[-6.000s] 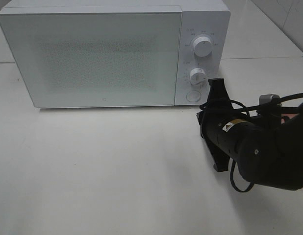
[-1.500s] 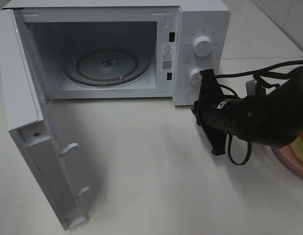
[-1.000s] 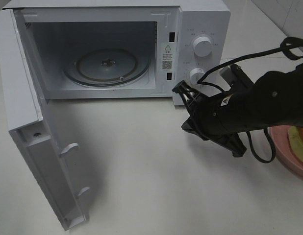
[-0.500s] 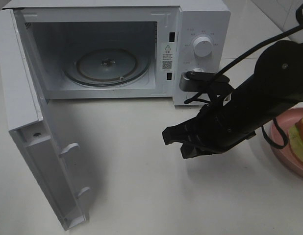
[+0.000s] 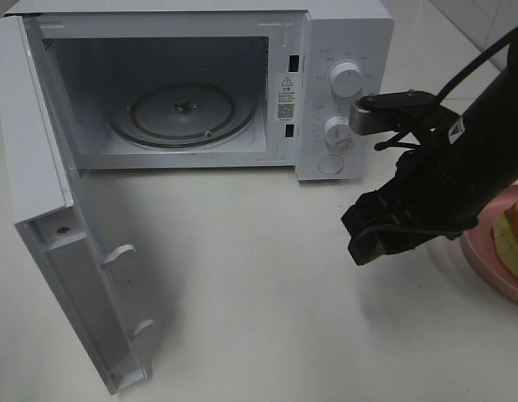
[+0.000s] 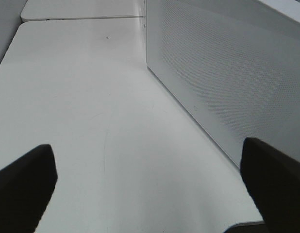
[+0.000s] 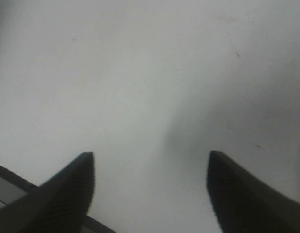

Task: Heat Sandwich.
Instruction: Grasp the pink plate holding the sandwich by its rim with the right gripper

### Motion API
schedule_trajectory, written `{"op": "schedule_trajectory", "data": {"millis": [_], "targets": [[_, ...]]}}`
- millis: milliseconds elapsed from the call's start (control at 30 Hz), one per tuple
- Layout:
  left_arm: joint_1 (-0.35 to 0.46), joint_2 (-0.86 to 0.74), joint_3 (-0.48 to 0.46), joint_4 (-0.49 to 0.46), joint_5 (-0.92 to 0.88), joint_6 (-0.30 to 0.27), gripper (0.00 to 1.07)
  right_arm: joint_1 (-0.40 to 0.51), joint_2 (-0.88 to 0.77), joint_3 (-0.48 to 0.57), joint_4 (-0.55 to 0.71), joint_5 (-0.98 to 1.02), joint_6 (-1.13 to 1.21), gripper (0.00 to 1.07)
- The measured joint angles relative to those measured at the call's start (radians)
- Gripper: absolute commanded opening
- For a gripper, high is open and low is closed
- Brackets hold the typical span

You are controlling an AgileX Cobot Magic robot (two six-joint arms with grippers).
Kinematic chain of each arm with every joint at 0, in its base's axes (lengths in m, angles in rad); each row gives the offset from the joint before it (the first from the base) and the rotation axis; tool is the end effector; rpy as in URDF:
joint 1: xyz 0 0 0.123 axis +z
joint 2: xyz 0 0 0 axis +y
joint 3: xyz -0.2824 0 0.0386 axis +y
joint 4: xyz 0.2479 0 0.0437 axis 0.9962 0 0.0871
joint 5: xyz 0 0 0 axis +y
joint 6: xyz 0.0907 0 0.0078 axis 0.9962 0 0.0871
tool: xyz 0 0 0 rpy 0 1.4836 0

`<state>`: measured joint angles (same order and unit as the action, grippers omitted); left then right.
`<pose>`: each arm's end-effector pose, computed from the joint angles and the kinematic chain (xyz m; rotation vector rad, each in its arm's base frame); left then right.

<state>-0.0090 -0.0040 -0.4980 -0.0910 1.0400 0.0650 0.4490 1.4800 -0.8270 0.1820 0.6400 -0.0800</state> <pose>-0.0046 -0.0071 0.2786 0.0779 2.0176 -0.0730 0.2382 0.1257 0.2075 -0.5593 2.7386 0.2809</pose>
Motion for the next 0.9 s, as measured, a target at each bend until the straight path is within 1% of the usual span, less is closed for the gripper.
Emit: {"op": "schedule_trajectory", "data": {"millis": [33,100,133,267,400,433,567,600,667,733,900], "targets": [[0.0,0.0,0.0,0.0,0.0,0.0,0.98,0.0,0.0,0.0,0.0,0.0,0.0,0.89],[0.0,0.0,0.0,0.0,0.0,0.0,0.98,-0.015,-0.006,-0.001,-0.023,0.019,0.0,1.0],[0.0,0.0,0.0,0.0,0.0,0.0,0.98,-0.029,-0.007,-0.001,-0.039,0.054,0.0,1.03],[0.0,0.0,0.0,0.0,0.0,0.0,0.98,-0.061,-0.007,-0.001,-0.075,0.119,0.004,1.02],[0.0,0.0,0.0,0.0,0.0,0.0,0.98,-0.094,-0.007,-0.001,-0.101,0.144,0.026,1.01],[0.0,0.0,0.0,0.0,0.0,0.0,0.98,-0.121,-0.007,-0.001,-0.128,0.145,0.051,1.01],[0.0,0.0,0.0,0.0,0.0,0.0,0.98,-0.159,-0.007,-0.001,-0.171,0.145,0.086,1.0],[0.0,0.0,0.0,0.0,0.0,0.0,0.98,-0.186,-0.007,-0.001,-0.195,0.145,0.097,1.0],[0.0,0.0,0.0,0.0,0.0,0.0,0.98,-0.197,-0.007,-0.001,-0.201,0.144,0.102,0.99],[0.0,0.0,0.0,0.0,0.0,0.0,0.98,-0.228,-0.006,-0.001,-0.215,0.14,0.107,0.99],[0.0,0.0,0.0,0.0,0.0,0.0,0.98,-0.246,0.014,-0.004,-0.236,0.109,0.108,0.97]]}}
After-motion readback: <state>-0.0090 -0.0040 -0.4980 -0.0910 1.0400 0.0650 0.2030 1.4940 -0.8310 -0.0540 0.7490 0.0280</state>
